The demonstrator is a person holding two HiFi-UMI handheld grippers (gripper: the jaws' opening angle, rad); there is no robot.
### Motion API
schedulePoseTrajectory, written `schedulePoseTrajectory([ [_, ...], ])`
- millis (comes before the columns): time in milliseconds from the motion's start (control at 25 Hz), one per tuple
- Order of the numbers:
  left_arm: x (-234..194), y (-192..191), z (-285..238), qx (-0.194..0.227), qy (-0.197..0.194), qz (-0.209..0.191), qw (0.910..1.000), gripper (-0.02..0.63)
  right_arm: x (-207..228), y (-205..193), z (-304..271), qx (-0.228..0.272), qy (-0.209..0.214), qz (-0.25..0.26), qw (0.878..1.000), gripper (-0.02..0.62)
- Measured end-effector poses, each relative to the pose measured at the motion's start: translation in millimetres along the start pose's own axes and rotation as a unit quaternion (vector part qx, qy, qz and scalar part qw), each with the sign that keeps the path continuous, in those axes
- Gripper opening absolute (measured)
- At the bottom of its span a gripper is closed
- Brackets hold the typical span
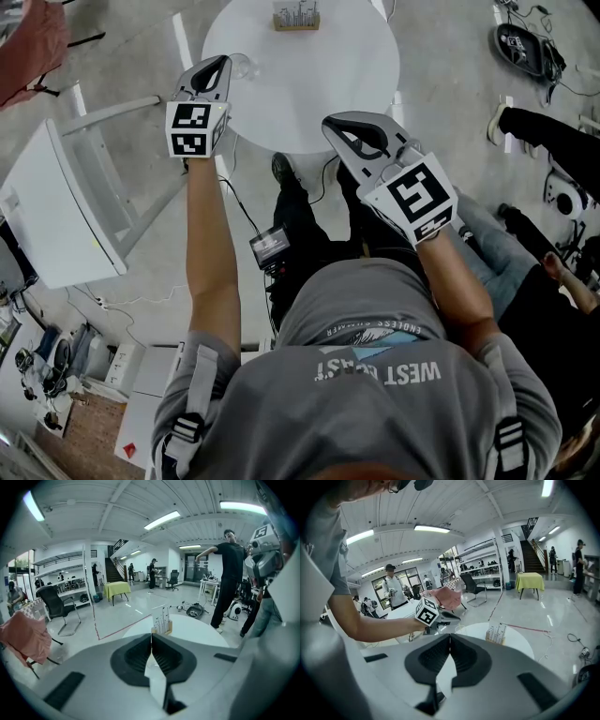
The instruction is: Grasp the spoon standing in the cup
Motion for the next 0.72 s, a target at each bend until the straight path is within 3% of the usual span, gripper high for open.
schedulePoseTrajectory([
  [720, 23.3, 62.8, 55.2, 0.053, -0.005, -0.036, 0.9979, 0.008, -6.3, 41.8, 28.5, 0.050, -0.025, 0.043, 0.998, 0.003],
])
Point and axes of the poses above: the fingertips, and each gripper's own axes: z backward along the fingers, x to its right, y out of its top, the point moved 3 cm from there along z, backward along the fingers, and after that the axes turned 5 degrees about -y, right-handed, at the moved point
